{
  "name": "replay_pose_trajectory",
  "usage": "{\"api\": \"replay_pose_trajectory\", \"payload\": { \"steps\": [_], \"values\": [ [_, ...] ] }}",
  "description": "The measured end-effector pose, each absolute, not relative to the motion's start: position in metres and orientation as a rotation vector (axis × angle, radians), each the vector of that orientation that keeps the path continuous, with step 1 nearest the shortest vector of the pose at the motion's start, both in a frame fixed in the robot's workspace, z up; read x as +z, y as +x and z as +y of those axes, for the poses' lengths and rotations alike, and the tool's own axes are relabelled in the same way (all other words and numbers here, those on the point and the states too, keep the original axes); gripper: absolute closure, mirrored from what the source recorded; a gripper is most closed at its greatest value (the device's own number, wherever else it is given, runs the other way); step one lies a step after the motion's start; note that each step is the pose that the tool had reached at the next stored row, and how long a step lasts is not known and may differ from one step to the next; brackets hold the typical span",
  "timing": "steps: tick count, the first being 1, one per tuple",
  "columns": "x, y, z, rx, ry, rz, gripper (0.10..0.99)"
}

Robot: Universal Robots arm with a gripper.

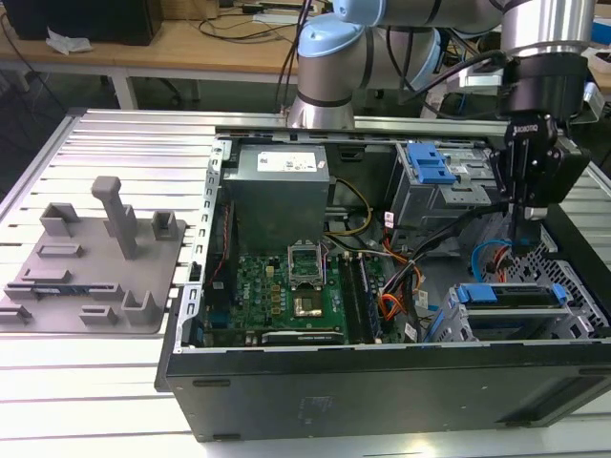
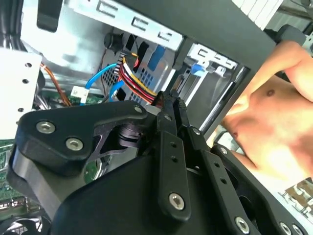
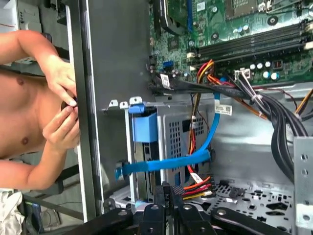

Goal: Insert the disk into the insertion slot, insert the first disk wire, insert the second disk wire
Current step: 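Insert the first disk wire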

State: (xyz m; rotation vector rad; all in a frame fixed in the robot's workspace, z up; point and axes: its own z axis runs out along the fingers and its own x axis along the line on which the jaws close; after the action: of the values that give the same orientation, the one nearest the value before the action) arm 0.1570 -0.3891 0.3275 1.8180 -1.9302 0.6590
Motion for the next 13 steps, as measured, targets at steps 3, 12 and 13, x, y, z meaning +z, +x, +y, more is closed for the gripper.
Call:
{"api": "replay_pose_trajectory", "payload": {
  "steps": [3,12,13],
  "values": [
    [0.327,0.157,-0.389,0.642,1.764,-1.968,0.922],
    [0.325,0.166,-0.403,0.590,1.756,-2.022,0.922],
    [0.325,0.166,-0.406,0.573,1.767,-2.033,0.922]
  ]
}}
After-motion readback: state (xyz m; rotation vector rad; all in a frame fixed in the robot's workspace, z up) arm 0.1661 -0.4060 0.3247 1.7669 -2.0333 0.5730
